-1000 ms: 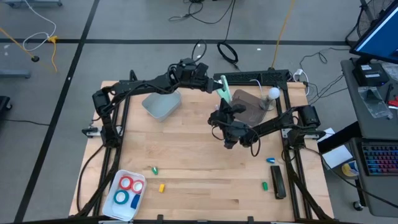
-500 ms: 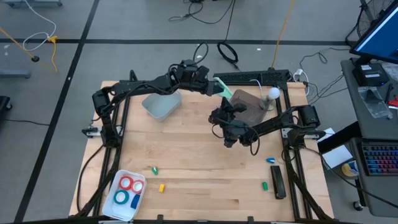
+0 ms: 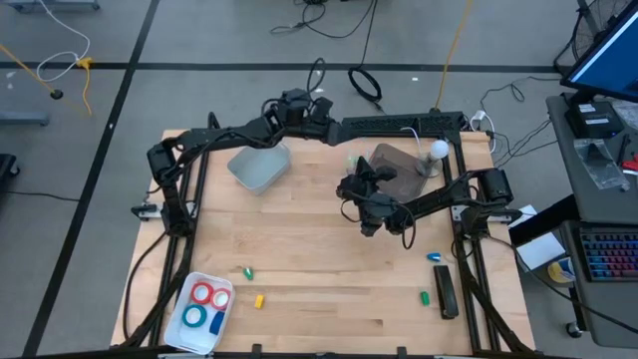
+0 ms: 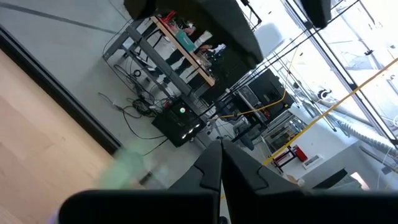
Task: Pick and place Stapler, Stapler remover, tape
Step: Put the big light green stapler into the black bin
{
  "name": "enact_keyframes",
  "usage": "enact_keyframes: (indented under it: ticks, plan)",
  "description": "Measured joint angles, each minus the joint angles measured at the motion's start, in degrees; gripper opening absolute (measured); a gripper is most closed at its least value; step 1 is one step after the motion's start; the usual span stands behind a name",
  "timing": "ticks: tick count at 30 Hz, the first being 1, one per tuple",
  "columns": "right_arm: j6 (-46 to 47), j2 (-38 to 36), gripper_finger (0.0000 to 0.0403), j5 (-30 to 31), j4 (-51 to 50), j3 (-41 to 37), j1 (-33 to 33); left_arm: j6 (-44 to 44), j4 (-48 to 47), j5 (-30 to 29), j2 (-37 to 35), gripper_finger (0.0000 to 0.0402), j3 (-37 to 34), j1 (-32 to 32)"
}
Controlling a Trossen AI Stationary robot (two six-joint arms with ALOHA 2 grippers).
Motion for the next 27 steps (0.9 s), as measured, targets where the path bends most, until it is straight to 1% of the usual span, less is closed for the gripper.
enact_keyframes:
  ticks: [5, 8, 13, 15, 18, 20, 22, 25, 27]
  plan:
    - [0.0, 0.0, 0.0, 0.0, 0.0, 0.0, 0.0, -0.5, 0.5, 0.2, 0.1, 0.0209, 0.0, 0.6]
    - [0.0, 0.0, 0.0, 0.0, 0.0, 0.0, 0.0, -1.5, 0.4, 2.6, 0.1, 0.0209, 0.0, 1.3]
    - [0.0, 0.0, 0.0, 0.0, 0.0, 0.0, 0.6, -1.6, 0.6, 11.9, 0.1, 0.0209, 0.0, 3.1]
    - [-0.2, 0.0, 0.0, 0.0, 0.0, 0.0, 1.2, -1.6, 0.5, 17.5, 0.1, 0.0209, 0.0, 4.1]
    - [-0.7, 0.0, 0.0, 0.0, -0.6, 0.0, 1.8, -1.7, -0.1, 28.2, 0.1, 0.0209, 0.0, 5.5]
    - [-0.8, 0.0, 0.0, 0.0, -1.9, -0.1, 2.0, -0.8, -3.0, 31.5, 0.1, 0.0209, 0.0, 6.0]
    - [-0.6, 0.0, 0.0, 0.1, -3.4, -0.1, 1.9, 1.9, -7.8, 31.2, -0.6, 0.0209, 0.0, 6.6]
    - [-0.5, 0.0, 0.0, 0.1, -4.3, -0.1, 1.8, 8.3, -14.0, 27.5, -1.6, 0.0209, 0.1, 7.8]
    - [-0.5, 0.0, 0.0, 0.1, -4.8, -0.1, 1.8, 12.4, -20.5, 24.9, -2.6, 0.0209, 0.0, 9.5]
